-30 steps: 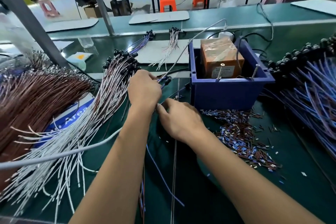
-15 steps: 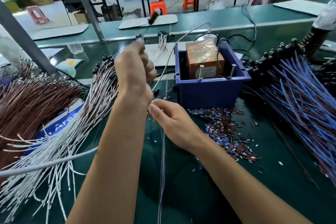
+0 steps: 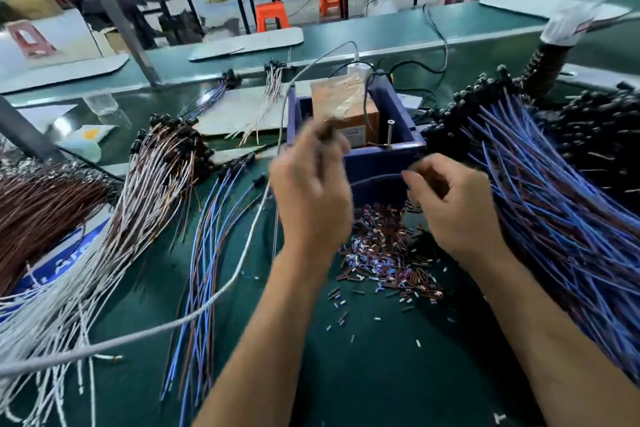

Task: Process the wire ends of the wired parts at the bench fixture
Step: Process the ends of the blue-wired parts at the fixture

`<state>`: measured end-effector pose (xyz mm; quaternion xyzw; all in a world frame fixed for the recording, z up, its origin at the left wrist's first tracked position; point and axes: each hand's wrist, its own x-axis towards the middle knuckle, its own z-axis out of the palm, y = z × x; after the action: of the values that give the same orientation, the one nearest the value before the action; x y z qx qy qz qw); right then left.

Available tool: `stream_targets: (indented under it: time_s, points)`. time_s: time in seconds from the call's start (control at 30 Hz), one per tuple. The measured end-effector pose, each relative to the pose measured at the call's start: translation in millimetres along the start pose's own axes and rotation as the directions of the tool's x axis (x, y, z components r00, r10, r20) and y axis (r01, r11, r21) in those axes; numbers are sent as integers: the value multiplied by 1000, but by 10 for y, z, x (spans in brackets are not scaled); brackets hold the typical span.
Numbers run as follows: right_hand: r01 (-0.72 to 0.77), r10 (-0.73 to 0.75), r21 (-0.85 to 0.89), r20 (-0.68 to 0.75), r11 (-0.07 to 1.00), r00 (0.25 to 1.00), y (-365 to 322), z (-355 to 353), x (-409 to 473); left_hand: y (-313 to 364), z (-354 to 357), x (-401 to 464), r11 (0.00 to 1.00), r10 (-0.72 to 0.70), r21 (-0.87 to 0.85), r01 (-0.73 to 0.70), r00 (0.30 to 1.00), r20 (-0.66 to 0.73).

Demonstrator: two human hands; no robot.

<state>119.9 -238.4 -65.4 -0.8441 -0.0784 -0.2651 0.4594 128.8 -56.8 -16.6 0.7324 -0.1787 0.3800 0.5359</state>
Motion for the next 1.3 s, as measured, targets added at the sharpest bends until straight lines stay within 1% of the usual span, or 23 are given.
stream_targets:
  time_s: [0.03,0.07,0.1,0.13,0.2,0.3,0.33,0.4,0.47,0.53,0.6,0.63,0.73,0.8,0.87,0.93,1.03,1.2,1.3]
  points:
    - [2,-2,12,-11,1000,1000,21,5,-29,-48,71,-156,989,74,118,-93,985,157]
    - [27,-27,21,4,999,1000,16,12,-47,-89,120,-274,967,104,193,-165,951,291]
    - [69,-69,15,34,998,997,7,16,-49,-127,161,-345,951,101,233,-203,916,388]
    - [106,-107,10,67,994,992,-14,23,-46,-146,180,-376,943,78,258,-211,892,444]
    - [137,-137,11,97,991,986,-35,23,-33,-172,175,-383,930,38,303,-208,874,484]
    - [120,-116,-26,118,992,986,-20,26,-42,-259,85,-381,898,38,352,-265,842,538]
    - [98,-93,-28,148,995,985,-9,31,-49,-290,53,-384,885,46,371,-283,844,534]
    - [44,-42,-8,182,999,982,27,28,-46,-351,11,-369,850,38,454,-267,891,453]
    - [-20,14,33,166,999,986,79,-6,-31,-401,-21,-350,823,-39,548,-150,947,318]
    - [-85,71,104,130,991,989,123,-45,-11,-447,-55,-352,794,-120,606,-51,964,237]
    - [-101,87,120,117,988,989,133,-35,-6,-450,-42,-379,802,-145,596,-35,957,252]
    - [-95,79,115,138,989,987,118,-7,-11,-429,-20,-391,830,-121,554,-61,951,286]
    - [-73,36,154,235,985,971,63,73,-45,-337,54,-425,926,8,340,-166,907,421]
    - [-96,46,197,242,976,969,68,75,-43,-354,63,-423,957,43,236,-167,890,453]
    - [-169,115,280,197,945,974,82,59,-27,-405,34,-419,962,48,220,-161,895,444]
    - [-259,220,358,147,897,964,98,48,-17,-437,13,-420,962,37,230,-148,903,429]
    - [-364,321,422,171,830,931,119,49,-17,-451,8,-419,964,18,238,-119,922,386]
    - [-382,360,441,136,812,923,146,52,-6,-490,17,-440,970,-63,239,-45,903,425]
    - [-403,387,463,134,789,912,167,58,-2,-483,23,-438,976,-85,219,-3,916,393]
